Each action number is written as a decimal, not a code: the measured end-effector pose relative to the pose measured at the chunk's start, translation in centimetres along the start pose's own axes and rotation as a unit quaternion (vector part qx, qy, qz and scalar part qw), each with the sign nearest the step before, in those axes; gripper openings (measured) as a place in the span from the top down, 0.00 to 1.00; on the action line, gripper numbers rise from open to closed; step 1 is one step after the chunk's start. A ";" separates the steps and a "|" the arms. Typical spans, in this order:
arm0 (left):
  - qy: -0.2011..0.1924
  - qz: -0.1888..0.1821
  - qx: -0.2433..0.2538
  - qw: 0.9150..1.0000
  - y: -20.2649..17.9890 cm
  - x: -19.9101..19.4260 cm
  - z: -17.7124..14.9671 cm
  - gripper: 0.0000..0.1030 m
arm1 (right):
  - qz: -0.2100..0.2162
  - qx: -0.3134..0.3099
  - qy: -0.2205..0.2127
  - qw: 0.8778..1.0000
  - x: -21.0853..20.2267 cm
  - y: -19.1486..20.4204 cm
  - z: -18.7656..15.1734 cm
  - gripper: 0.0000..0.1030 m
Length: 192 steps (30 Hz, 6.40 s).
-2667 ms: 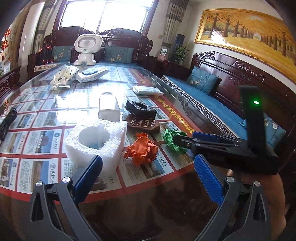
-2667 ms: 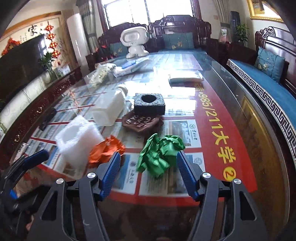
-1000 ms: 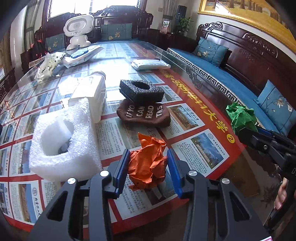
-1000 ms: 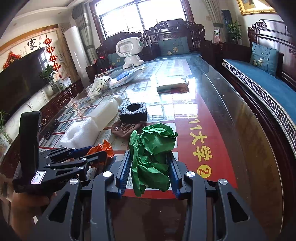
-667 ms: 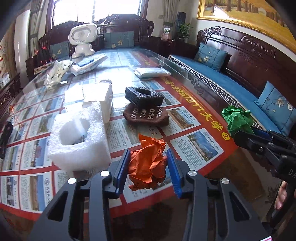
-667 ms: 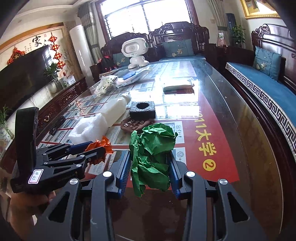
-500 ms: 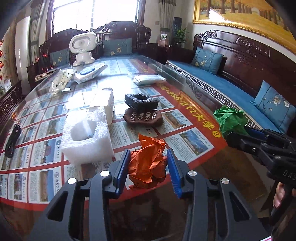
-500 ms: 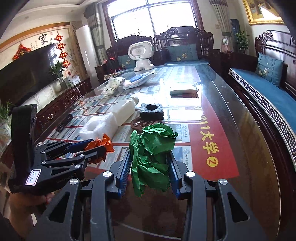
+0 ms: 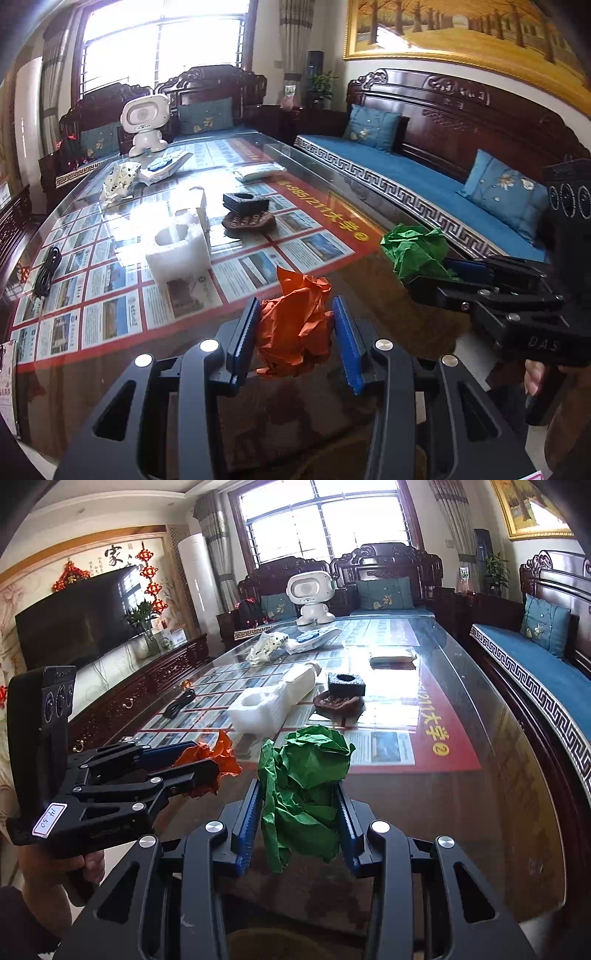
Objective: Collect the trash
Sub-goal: 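Carry both papers over the bin and open the left tool to drop the orange paper, then open the right tool to drop the green crumpled paper into the yellow bin, then move both open tools back over the table toward the foam and cap, then grasp the white foam sheet with the left tool while the right tool grasps the brown knit cap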
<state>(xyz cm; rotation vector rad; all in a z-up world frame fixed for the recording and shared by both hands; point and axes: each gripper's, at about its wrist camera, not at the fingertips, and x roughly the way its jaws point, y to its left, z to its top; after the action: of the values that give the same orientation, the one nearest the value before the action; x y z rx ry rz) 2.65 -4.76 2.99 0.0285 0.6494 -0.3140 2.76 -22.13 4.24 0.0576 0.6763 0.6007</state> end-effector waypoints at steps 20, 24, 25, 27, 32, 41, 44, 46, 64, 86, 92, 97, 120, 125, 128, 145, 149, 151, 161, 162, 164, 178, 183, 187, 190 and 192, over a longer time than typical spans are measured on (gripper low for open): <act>0.089 -0.055 -0.007 0.995 -3.9 -7.6 -15.7 0.59 | 0.005 0.035 0.084 0.996 -5.9 5.0 -15.7 0.64; 0.103 -0.064 -0.009 0.993 -4.7 -7.8 -17.9 0.59 | -0.004 0.033 0.101 0.994 -6.1 5.6 -17.8 0.63; 0.105 -0.065 -0.008 0.992 -5.0 -7.8 -18.3 0.59 | -0.007 0.030 0.105 0.994 -6.1 5.8 -18.3 0.63; 0.110 -0.071 -0.007 0.991 -5.4 -7.9 -19.1 0.59 | -0.008 0.025 0.111 0.993 -6.0 6.1 -19.1 0.63; 0.122 -0.077 -0.002 0.989 -6.0 -7.5 -20.6 0.59 | -0.053 -0.002 0.118 0.992 -5.6 6.7 -20.5 0.31; 0.137 -0.085 0.002 0.987 -6.8 -7.0 -21.5 0.59 | -0.062 0.007 0.115 0.991 -6.3 5.6 -21.2 0.32; 0.138 -0.089 0.005 0.986 -7.0 -6.8 -21.3 0.59 | -0.059 0.015 0.108 0.992 -6.8 5.3 -21.1 0.32; 0.139 -0.093 0.011 0.986 -7.4 -6.7 -21.3 0.58 | -0.057 0.017 0.103 0.993 -6.9 5.2 -20.9 0.32; 0.147 -0.091 0.053 0.983 -9.6 -6.0 -21.4 0.28 | -0.044 0.036 0.099 0.993 -6.7 4.6 -20.7 0.32; 0.128 -0.052 -0.007 0.990 -5.3 -3.4 -18.4 0.21 | 0.009 0.044 0.060 0.997 -5.1 3.6 -18.4 0.21; 0.108 -0.032 -0.026 0.993 -3.0 -2.6 -15.7 0.19 | 0.013 0.042 0.054 0.998 -3.7 3.2 -15.7 0.21; 0.087 -0.014 -0.033 0.996 -0.9 -2.0 -12.3 0.19 | 0.016 0.030 0.041 0.999 -2.6 3.0 -12.2 0.21; 0.015 0.074 -0.083 0.994 11.4 7.1 4.7 0.12 | 0.040 0.041 0.011 0.998 9.0 -1.6 4.4 0.21; 0.028 0.089 -0.114 0.989 14.9 10.8 6.1 0.12 | 0.045 0.041 0.024 0.998 11.8 -2.4 5.7 0.21; 0.030 0.096 -0.126 0.987 16.6 12.2 6.9 0.12 | 0.049 0.043 0.026 0.998 13.0 -3.0 6.3 0.21; 0.064 0.105 -0.163 0.979 20.4 16.4 7.0 0.17 | 0.036 0.042 0.043 0.998 17.3 -3.6 8.8 0.22; 0.070 0.108 -0.177 0.976 21.2 16.9 7.0 0.30 | 0.032 0.043 0.044 0.998 17.8 -3.8 9.3 0.22; 0.076 0.100 -0.188 0.974 21.7 17.4 7.0 0.44 | 0.029 0.042 0.046 0.998 18.2 -3.9 9.5 0.22; 0.080 0.076 -0.173 0.979 20.4 18.0 7.2 0.64 | 0.007 0.052 0.066 0.996 20.3 -5.5 10.1 0.24; 0.077 0.074 -0.169 0.980 20.1 17.8 7.2 0.64 | 0.003 0.054 0.069 0.996 20.6 -5.8 10.1 0.25; 0.073 0.067 -0.165 0.981 19.8 17.4 7.3 0.64 | 0.001 0.058 0.076 0.995 21.2 -6.3 10.3 0.25; 0.059 0.039 -0.145 0.987 18.2 16.0 8.1 0.63 | -0.062 0.054 0.138 0.987 27.1 -7.9 12.3 0.30; 0.060 0.040 -0.145 0.987 18.3 16.2 8.0 0.63 | -0.089 0.033 0.150 0.984 28.1 -8.0 12.1 0.43; 0.063 0.039 -0.147 0.986 18.4 16.4 7.8 0.63 | -0.071 0.037 0.152 0.985 28.3 -8.5 12.4 0.83; 0.064 0.037 -0.146 0.987 18.3 16.4 7.7 0.63 | -0.051 0.039 0.145 0.987 27.8 -8.4 12.0 0.87; 0.065 0.038 -0.145 0.987 18.3 16.3 7.6 0.63 | -0.045 0.043 0.138 0.988 27.3 -8.3 11.7 0.87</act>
<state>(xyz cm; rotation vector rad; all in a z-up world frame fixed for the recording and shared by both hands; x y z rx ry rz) 24.82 7.13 -2.03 -0.2068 0.8163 -0.1422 30.89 -12.66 -4.15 0.0239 0.9686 0.4959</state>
